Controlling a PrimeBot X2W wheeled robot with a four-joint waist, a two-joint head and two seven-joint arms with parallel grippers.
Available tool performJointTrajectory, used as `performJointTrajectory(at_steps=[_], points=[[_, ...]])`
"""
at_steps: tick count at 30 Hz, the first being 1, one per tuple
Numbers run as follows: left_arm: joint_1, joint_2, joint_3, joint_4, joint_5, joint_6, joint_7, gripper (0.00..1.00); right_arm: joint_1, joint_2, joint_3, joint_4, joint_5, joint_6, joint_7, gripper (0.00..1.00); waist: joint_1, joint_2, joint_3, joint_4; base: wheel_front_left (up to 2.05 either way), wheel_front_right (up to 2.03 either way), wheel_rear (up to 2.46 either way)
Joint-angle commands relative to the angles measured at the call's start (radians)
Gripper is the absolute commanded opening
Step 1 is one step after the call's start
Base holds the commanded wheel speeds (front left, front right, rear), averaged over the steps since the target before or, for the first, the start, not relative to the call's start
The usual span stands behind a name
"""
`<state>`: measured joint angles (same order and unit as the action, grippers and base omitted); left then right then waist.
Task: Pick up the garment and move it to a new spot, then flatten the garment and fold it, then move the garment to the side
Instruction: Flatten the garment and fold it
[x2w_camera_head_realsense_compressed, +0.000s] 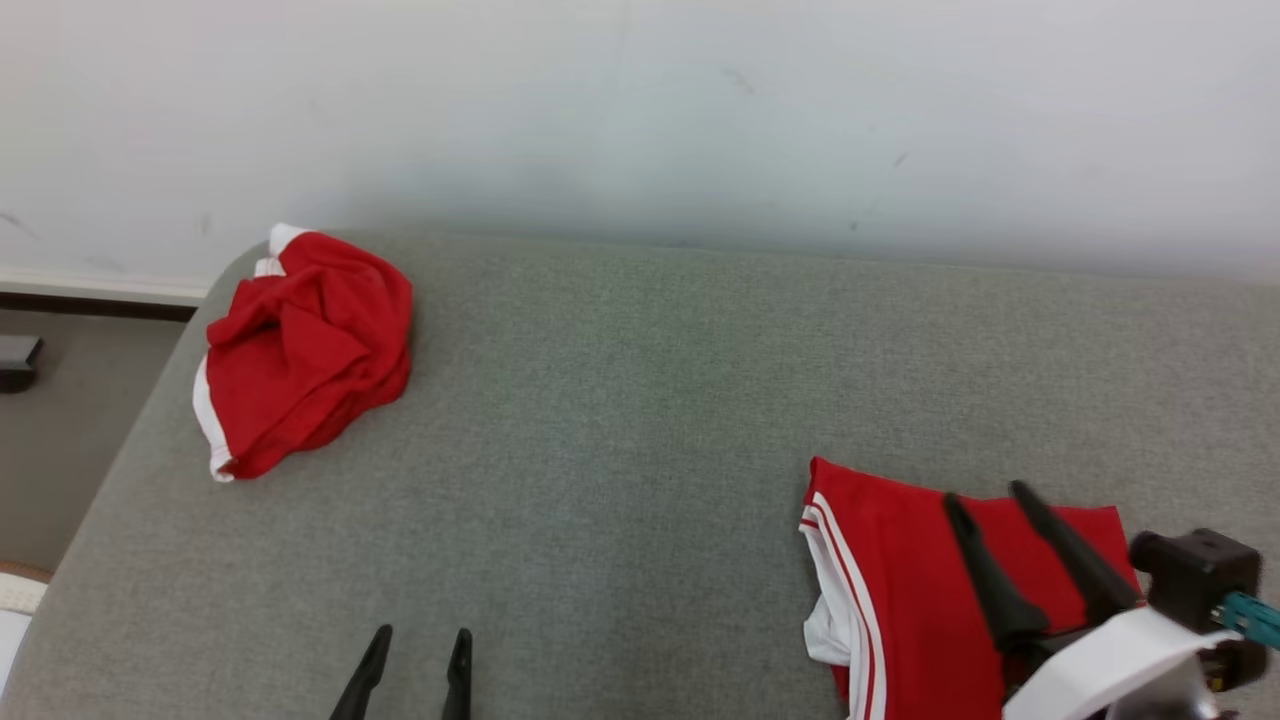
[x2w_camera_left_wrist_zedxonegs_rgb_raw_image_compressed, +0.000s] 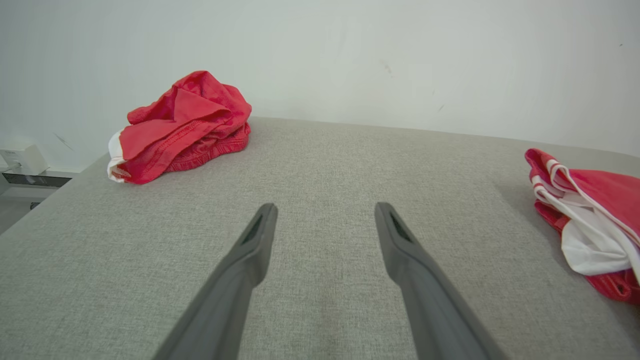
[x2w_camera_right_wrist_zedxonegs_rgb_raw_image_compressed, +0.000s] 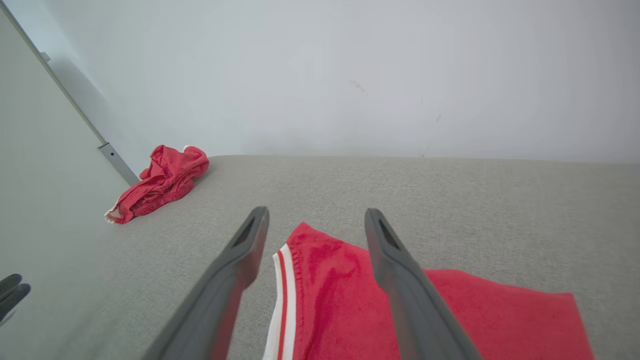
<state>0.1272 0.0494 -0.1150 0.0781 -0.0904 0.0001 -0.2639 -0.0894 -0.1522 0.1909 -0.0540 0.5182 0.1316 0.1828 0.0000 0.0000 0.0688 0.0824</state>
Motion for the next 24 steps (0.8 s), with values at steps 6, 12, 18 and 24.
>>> performJointTrajectory(at_steps=[6,12,18,24], points=[[0.009,0.003,0.014,0.002,0.008,-0.006,0.0,1.0,0.044,-0.051,-0.069,0.039,-0.13,-0.002,-0.165,1.0,0.0,0.0,-0.034,-0.022,0.0,0.0,0.0],[0.025,0.003,0.017,0.009,0.013,-0.007,0.0,1.0,0.084,-0.055,-0.134,0.102,-0.206,-0.002,-0.298,1.0,0.0,0.0,-0.071,-0.046,0.0,0.0,0.0],[0.025,0.003,0.022,0.017,0.013,-0.009,0.0,1.0,0.117,-0.049,-0.186,0.179,-0.261,-0.002,-0.374,1.0,0.0,0.0,-0.089,-0.066,0.0,0.0,0.0],[0.031,0.003,0.024,0.032,0.015,-0.029,0.0,1.0,0.145,-0.037,-0.229,0.259,-0.28,-0.002,-0.421,1.0,0.0,0.0,-0.104,-0.073,0.0,0.0,0.0]])
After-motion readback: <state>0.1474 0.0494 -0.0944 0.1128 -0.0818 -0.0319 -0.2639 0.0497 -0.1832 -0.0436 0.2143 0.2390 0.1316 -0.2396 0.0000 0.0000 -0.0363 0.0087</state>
